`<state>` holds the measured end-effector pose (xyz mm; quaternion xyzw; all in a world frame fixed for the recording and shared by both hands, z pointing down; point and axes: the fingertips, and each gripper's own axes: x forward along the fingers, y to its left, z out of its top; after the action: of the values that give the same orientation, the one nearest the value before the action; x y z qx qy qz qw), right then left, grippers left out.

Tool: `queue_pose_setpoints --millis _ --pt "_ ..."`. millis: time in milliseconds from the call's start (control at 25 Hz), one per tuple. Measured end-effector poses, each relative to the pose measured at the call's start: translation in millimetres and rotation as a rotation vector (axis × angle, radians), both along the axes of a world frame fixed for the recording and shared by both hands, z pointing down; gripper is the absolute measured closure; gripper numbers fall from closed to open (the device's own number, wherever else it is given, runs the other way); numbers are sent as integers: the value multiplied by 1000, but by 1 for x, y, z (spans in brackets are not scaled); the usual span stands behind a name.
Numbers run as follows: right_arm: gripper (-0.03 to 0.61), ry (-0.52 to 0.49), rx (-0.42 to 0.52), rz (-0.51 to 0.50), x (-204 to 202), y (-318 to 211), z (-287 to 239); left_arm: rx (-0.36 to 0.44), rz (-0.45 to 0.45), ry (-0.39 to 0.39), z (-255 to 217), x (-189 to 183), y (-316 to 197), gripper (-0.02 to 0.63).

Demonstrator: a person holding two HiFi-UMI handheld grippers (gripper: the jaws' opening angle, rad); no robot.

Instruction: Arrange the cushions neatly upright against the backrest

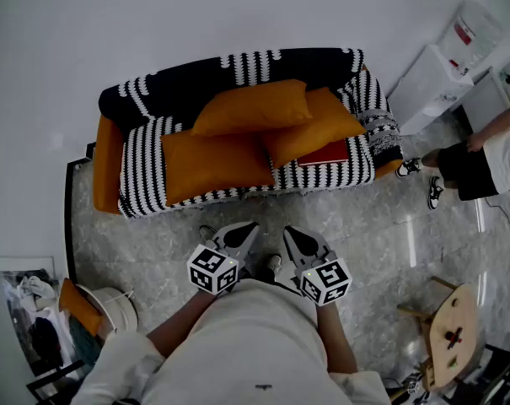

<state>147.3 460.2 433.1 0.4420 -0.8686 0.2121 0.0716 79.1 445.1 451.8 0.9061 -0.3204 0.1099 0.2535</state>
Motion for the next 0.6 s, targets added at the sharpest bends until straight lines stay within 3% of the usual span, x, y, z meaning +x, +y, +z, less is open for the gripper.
queue_pose_setpoints --millis 600 --pt "572 -44 6 44 2 7 -4 -25 20 -21 5 2 12 603"
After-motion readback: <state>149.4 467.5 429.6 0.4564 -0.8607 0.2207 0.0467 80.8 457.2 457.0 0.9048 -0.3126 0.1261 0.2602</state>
